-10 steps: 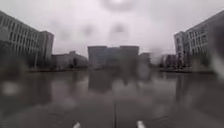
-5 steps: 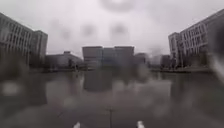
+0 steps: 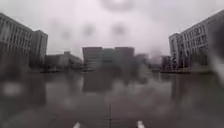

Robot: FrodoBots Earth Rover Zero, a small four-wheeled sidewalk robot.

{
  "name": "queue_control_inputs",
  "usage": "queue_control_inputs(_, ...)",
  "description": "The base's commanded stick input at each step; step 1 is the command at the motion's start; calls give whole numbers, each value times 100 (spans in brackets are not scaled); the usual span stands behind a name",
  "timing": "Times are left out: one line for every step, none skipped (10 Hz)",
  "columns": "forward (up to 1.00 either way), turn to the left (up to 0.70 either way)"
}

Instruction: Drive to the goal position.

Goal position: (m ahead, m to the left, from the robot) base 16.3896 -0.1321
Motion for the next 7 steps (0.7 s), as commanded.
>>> queue_control_inputs(70, 0)
queue_control_inputs(70, 0)
queue_control_inputs(70, 0)
queue_control_inputs(70, 0)
queue_control_inputs(70, 0)
queue_control_inputs(70, 0)
queue_control_inputs(70, 0)
